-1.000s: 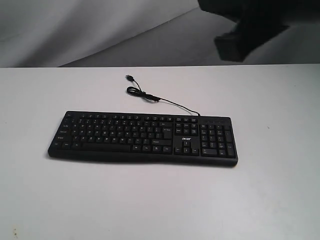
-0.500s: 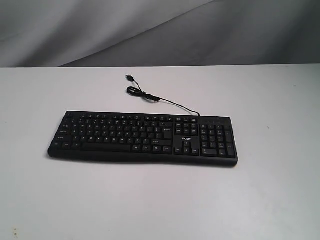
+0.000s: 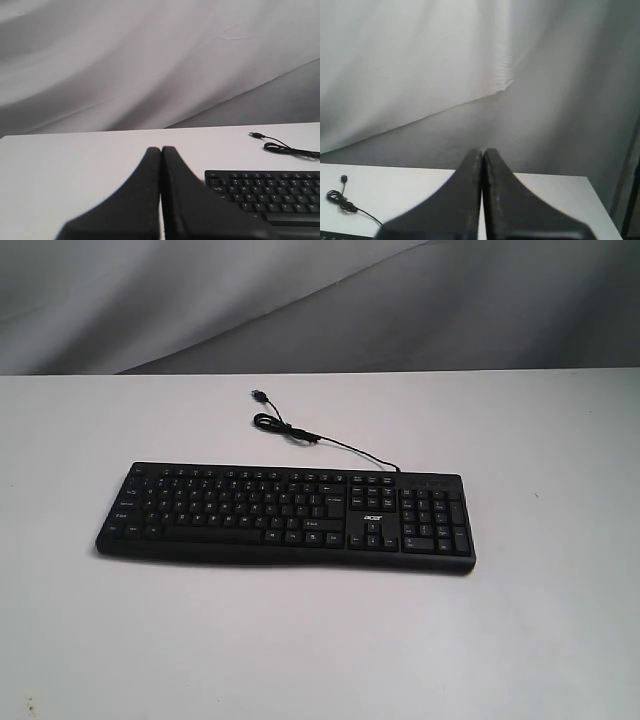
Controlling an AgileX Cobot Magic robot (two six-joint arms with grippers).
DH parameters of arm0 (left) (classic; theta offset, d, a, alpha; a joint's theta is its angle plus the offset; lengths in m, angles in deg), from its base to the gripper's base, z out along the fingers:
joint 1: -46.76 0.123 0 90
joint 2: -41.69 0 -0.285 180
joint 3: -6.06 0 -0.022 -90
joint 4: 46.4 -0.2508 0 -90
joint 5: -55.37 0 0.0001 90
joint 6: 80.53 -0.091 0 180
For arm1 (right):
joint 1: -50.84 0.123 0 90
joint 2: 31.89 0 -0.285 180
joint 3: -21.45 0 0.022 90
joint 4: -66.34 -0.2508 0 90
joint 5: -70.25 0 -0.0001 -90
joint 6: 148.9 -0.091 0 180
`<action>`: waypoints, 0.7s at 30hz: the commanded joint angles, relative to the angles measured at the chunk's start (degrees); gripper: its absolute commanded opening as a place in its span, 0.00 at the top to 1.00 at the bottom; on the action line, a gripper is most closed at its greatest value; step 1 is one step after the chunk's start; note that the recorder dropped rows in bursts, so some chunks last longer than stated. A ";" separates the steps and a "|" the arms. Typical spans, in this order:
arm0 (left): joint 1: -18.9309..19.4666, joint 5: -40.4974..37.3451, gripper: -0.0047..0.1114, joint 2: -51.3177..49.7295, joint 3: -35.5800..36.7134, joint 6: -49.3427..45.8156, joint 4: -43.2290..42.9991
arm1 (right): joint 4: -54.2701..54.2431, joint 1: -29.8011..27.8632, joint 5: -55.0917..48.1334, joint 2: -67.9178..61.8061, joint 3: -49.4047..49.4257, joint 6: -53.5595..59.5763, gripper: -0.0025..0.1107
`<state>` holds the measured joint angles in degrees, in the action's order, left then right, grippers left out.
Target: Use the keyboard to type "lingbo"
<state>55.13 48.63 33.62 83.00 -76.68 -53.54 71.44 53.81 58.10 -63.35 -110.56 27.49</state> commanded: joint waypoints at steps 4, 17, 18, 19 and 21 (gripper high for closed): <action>-0.38 0.50 0.96 0.28 0.28 0.12 -0.01 | 0.73 -3.77 2.55 11.00 12.20 0.52 0.98; -0.38 0.77 0.96 0.28 0.28 0.12 -0.01 | -0.75 -3.67 1.01 23.67 29.23 3.60 0.98; -0.38 0.77 0.96 0.28 0.28 0.12 -0.01 | -1.00 -3.67 0.73 23.67 29.23 3.60 0.98; -0.38 0.77 0.96 0.28 0.28 0.12 -0.01 | -1.10 -3.67 -2.24 23.67 29.23 3.60 0.98; -0.38 0.77 0.96 0.28 0.28 0.12 -0.01 | -1.01 -3.67 -5.58 23.67 29.23 3.60 0.98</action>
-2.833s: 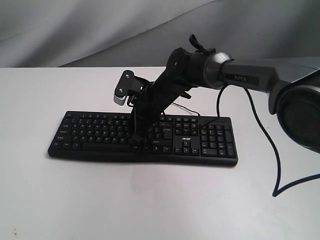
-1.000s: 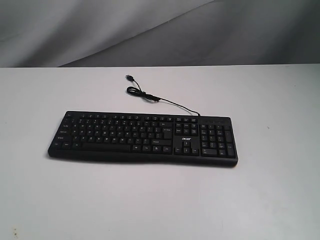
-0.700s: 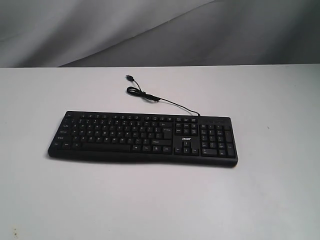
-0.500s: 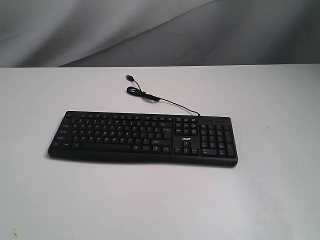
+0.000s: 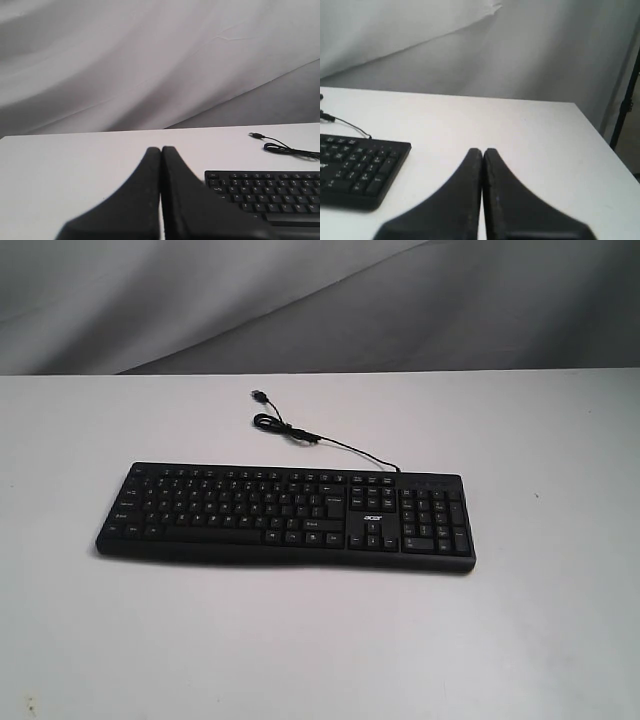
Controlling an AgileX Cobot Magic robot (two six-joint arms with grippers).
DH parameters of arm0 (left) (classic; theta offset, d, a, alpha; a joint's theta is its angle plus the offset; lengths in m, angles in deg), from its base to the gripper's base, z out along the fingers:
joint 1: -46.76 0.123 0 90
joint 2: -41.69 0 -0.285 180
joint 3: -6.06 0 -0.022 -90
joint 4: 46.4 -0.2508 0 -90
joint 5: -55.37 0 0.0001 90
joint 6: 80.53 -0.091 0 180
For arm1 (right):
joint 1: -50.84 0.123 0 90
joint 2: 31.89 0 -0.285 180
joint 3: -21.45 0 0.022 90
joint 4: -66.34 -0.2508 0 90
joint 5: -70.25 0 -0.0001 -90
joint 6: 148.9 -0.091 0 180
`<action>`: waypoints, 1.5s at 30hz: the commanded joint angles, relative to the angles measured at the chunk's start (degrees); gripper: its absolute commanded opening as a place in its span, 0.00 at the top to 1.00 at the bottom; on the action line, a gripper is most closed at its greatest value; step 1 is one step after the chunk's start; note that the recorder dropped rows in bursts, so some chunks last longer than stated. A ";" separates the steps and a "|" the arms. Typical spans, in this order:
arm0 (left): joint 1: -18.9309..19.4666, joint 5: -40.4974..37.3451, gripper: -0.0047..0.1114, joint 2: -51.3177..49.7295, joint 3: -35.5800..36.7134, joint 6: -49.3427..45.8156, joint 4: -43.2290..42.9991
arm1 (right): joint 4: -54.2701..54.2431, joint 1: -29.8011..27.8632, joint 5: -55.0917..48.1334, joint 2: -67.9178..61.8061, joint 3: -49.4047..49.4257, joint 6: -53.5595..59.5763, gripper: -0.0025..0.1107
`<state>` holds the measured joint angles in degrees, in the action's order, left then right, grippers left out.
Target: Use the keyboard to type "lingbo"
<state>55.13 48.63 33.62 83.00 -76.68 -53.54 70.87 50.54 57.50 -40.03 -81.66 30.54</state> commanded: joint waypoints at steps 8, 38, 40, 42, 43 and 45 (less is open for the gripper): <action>-0.38 0.77 0.96 0.28 0.28 0.12 -0.01 | -0.03 -0.40 -6.69 0.35 0.33 0.56 0.98; -0.38 0.77 0.96 0.28 0.28 0.12 -0.01 | -0.03 -0.40 -6.69 0.35 0.33 0.56 0.98; -0.38 0.77 0.96 0.28 0.28 0.12 -0.01 | -0.03 -0.40 -6.69 0.35 0.33 0.56 0.98; -0.38 0.77 0.96 0.28 0.28 0.12 -0.01 | -0.03 -0.40 -6.69 0.35 0.33 0.56 0.98; -0.38 0.77 0.96 0.28 0.28 0.12 -0.01 | -0.03 -0.40 -6.69 0.35 0.33 0.56 0.98; -0.38 0.77 0.96 0.28 0.28 0.12 -0.01 | -0.03 -0.40 -6.69 0.35 0.33 0.56 0.98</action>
